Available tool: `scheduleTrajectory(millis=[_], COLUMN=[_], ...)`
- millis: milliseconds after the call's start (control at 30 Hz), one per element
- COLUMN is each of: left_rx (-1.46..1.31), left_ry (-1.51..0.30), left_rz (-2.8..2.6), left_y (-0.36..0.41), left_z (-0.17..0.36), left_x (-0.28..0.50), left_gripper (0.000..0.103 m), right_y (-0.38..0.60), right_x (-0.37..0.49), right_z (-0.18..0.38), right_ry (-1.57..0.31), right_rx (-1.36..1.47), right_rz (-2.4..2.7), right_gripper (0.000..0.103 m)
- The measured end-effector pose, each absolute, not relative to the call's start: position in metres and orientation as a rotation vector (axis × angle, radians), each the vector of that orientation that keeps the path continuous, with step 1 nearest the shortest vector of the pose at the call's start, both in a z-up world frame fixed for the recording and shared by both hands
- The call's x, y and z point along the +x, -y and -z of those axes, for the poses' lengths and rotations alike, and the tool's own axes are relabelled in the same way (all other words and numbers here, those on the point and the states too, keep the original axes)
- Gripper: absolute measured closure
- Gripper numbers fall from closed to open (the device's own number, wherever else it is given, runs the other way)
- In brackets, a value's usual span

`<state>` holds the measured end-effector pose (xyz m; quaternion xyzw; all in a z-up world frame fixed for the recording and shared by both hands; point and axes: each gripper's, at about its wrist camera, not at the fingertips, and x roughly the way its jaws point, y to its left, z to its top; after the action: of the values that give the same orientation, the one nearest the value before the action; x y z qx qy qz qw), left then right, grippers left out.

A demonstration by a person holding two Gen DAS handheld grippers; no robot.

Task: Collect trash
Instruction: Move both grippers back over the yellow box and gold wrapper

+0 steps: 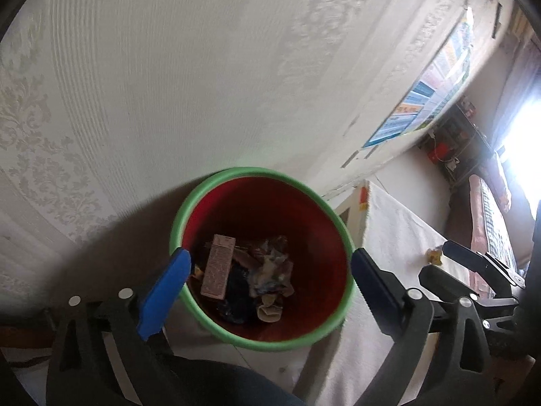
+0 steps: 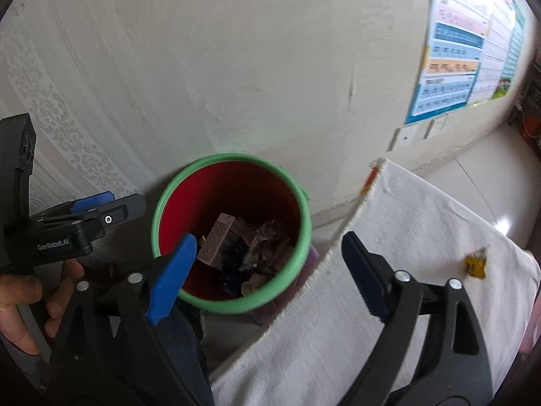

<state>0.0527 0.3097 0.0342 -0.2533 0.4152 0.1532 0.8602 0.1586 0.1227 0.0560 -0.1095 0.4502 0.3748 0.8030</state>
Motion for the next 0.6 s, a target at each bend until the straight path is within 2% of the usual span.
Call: scheduleTrajectory(millis=[600], left_rx=[-0.411], left_ry=[-0.824], left_rz=[-0.135], left_y=[-0.183], left_z=[-0.086], left_x=[0.070], left_gripper=[0.008], right_y=[0.032], right_x=[0.128], right_z=[-0.070], right_ry=[-0.944], right_rx=[-0.122], right_rz=[-0.599], right_gripper=[0.013])
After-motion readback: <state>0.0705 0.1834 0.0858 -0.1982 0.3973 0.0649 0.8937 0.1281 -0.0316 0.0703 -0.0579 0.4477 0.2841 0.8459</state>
